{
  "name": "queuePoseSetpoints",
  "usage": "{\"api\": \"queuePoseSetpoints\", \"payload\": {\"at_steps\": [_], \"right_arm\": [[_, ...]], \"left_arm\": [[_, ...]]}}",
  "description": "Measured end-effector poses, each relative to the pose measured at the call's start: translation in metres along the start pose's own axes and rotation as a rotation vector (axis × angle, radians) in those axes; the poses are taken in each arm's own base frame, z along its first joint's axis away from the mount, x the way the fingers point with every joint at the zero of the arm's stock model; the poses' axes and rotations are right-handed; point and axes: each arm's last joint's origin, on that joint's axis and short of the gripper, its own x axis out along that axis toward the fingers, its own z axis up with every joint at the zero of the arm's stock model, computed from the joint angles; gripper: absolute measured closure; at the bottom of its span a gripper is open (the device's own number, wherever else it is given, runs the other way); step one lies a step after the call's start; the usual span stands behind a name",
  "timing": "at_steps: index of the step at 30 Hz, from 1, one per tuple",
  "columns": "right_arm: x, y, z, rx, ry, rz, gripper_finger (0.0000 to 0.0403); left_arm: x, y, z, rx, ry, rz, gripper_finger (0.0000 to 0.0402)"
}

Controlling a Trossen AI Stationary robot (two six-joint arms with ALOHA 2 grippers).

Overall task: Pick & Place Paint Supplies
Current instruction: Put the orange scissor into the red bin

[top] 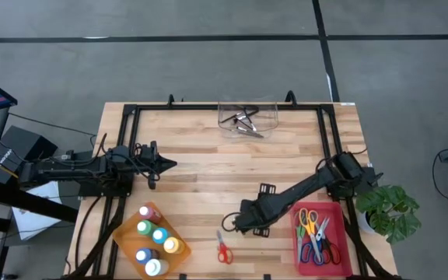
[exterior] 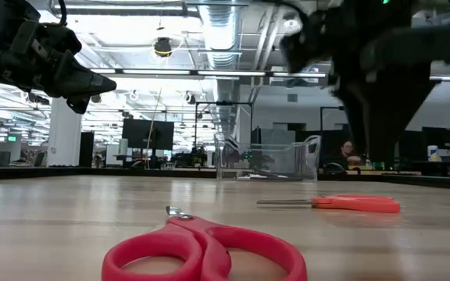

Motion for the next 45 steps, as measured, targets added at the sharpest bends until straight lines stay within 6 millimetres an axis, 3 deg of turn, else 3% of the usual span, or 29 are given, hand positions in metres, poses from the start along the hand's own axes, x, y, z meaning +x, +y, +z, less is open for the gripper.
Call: {"api": "queuePoseSetpoints", "payload": {"at_steps": [8,16,27,30,35,45], "right_arm": [[0.025,-0.014,0.008,-0.038,0.017,0.073,0.0186],[0.027,-0.017,0.021,-0.056,-0.050,0.144,0.0186],[0.058,-0.019,0.008,-0.050,-0.049,0.194,0.0220],[0.060,-0.019,0.007,-0.055,-0.045,0.194,0.0256],[0.061,-0.019,0.007,-0.080,-0.046,0.196,0.0380],[0.058,-0.021,0.006,-0.066,-0.053,0.205,0.0398]], "left_arm": [[0.000,0.000,0.000,0.000,0.001,0.000,0.0401],[0.000,0.000,0.000,0.000,0.001,0.000,0.0402],[0.000,0.000,0.000,0.000,0.001,0.000,0.0402],[0.000,0.000,0.000,0.000,0.001,0.000,0.0402],[0.000,0.000,0.000,0.000,0.001,0.000,0.0402],[0.000,0.000,0.000,0.000,0.001,0.000,0.0402]]}}
